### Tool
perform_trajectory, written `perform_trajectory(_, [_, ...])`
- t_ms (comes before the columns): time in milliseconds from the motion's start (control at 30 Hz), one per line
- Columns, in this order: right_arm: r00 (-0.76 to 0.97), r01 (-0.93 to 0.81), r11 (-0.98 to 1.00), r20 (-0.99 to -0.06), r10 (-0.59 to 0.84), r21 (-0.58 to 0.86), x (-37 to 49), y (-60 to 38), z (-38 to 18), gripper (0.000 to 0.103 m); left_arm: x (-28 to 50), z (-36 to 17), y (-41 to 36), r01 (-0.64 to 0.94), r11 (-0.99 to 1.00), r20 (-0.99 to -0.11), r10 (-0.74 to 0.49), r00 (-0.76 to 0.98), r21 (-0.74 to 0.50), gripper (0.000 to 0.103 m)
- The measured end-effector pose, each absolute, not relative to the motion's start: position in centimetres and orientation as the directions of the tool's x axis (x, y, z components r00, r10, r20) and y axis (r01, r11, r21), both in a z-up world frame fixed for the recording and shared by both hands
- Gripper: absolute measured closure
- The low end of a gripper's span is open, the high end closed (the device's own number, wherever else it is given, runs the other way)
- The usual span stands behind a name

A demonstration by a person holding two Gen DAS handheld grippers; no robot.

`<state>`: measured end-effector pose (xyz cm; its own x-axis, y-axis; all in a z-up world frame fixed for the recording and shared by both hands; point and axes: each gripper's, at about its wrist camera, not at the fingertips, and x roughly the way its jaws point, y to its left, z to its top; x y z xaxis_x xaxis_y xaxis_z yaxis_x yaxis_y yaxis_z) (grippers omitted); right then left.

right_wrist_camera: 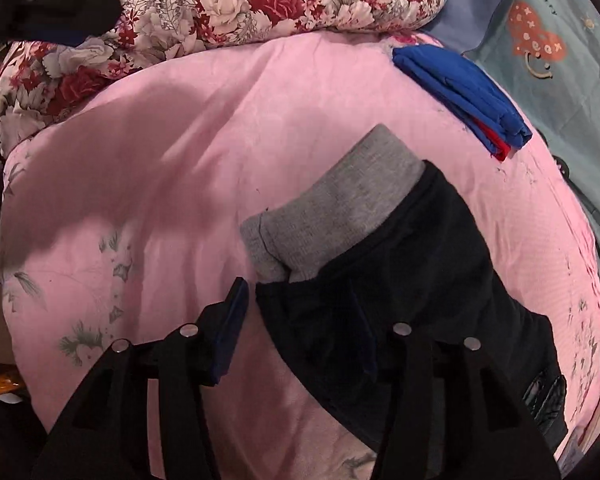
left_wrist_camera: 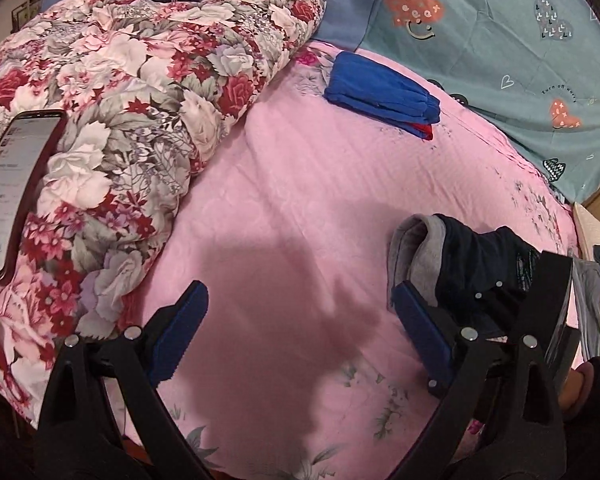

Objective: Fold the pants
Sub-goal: 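Grasp the grey waistband with the right tool and lift the folded bundle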

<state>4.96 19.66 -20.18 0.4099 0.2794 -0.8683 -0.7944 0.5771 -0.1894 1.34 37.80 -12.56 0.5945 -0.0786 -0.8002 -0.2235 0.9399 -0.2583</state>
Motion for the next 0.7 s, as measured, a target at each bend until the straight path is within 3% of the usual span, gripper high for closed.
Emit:
perform_trajectory(67, [0.385,-0.777,0.614,-0.877,0.286,-0.141,5.8,19.1,-19.9,0.060,2.2,-12.8,38.0,-0.216,0.939,-0.803,-0.093,0.589,-0.267,0.007])
perform_trajectory(133, [0.351,-0.764,0.641,-0.883,0.312,-0.077,6.4,18.6,-19.2,0.080,3.1,-13.0,38.1,-0.204,0.936,-0.802,-0.118,0.585,-0.287,0.007])
perform_trajectory(167, [0.344,-0.753,0.656,-0.882,0.322,-0.054,6.6,18.3,-18.7,0.083,3.7,-13.1,38.1,-0.195,0.932,-0.802,-0.140,0.581,-0.304,0.007])
perform_trajectory(267, [0.390,-0.730,0.682,-0.852,0.349,-0.055,6.0,17.4,-16.5,0.085,5.6,-13.4,37.6,-0.162,0.914,-0.797,-0.224,0.561,-0.372,0.007])
perform_trajectory(467, [0.502,-0.691,0.713,-0.789,0.356,-0.118,4.5,15.9,-13.9,0.085,10.1,-14.9,34.7,-0.051,0.767,-0.704,-0.557,0.440,-0.639,0.003])
perform_trajectory(700, [0.527,-0.678,0.724,-0.769,0.363,-0.123,3.6,15.1,-13.5,0.085,13.6,-17.5,29.8,-0.050,0.675,-0.657,-0.696,0.289,-0.736,0.003])
